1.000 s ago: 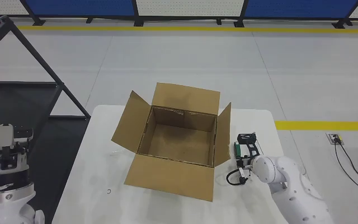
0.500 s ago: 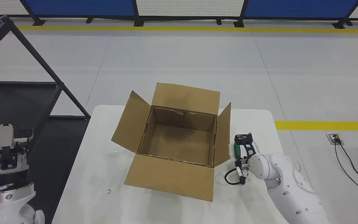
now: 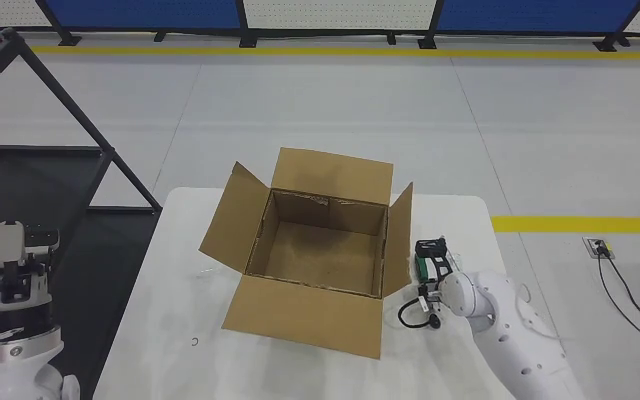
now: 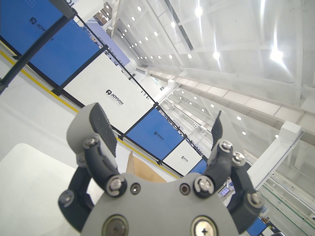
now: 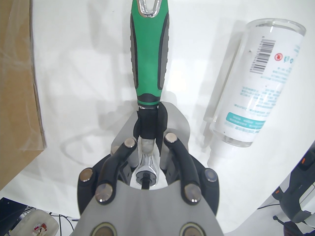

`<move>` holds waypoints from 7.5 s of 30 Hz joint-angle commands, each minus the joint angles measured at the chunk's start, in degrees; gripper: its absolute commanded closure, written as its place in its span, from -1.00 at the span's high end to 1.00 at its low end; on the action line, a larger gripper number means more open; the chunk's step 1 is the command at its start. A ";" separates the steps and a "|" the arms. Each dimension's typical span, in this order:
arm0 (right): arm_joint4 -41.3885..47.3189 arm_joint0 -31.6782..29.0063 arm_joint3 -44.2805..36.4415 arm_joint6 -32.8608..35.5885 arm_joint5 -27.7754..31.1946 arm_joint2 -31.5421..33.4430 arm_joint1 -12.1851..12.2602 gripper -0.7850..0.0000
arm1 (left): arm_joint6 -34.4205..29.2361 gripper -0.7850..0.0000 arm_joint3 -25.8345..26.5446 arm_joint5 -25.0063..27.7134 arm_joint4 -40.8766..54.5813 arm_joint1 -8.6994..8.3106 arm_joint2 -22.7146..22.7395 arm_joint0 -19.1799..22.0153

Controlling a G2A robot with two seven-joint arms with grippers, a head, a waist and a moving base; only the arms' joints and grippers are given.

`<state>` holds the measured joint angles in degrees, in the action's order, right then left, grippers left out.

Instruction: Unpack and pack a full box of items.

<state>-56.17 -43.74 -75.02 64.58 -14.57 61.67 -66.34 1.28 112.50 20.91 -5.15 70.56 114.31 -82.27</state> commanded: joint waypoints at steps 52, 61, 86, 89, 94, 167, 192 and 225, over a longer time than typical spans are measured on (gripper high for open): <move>-1.95 -9.65 -53.07 -22.00 18.68 12.16 2.83 -1.00 | 0.00 1.00 0.00 0.00 0.00 0.00 0.00 0.00; -10.51 18.73 -31.92 -9.39 23.19 -18.17 -3.09 -1.00 | 0.00 1.00 0.00 0.00 0.00 0.00 0.00 0.00; 4.40 39.98 30.86 0.39 18.81 -41.54 -26.42 -1.00 | 0.00 1.00 0.00 0.00 0.00 0.00 0.00 0.00; 4.39 40.32 33.91 0.57 19.18 -42.04 -27.99 -1.00 | 0.00 1.00 0.00 0.00 0.00 0.00 0.00 0.00; 3.63 40.05 38.19 -0.24 19.80 -43.37 -30.80 -1.00 | 0.00 1.00 0.00 0.00 0.00 0.00 0.00 0.00; -15.67 2.34 -32.30 1.74 33.71 -5.10 -15.32 0.58 | 0.00 1.00 0.00 0.00 0.00 0.00 0.00 0.00; -21.33 -9.78 -26.80 -5.93 13.69 29.25 -11.65 1.00 | 0.00 1.00 0.00 0.00 0.00 0.00 0.00 0.00; -23.67 -1.20 6.55 -2.86 22.44 25.40 -9.51 -0.52 | 0.00 1.00 0.00 0.00 0.00 0.00 0.00 0.00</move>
<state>-79.87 -45.27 -68.91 61.71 7.99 87.23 -75.88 1.28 112.50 20.91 -5.15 70.56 114.31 -82.27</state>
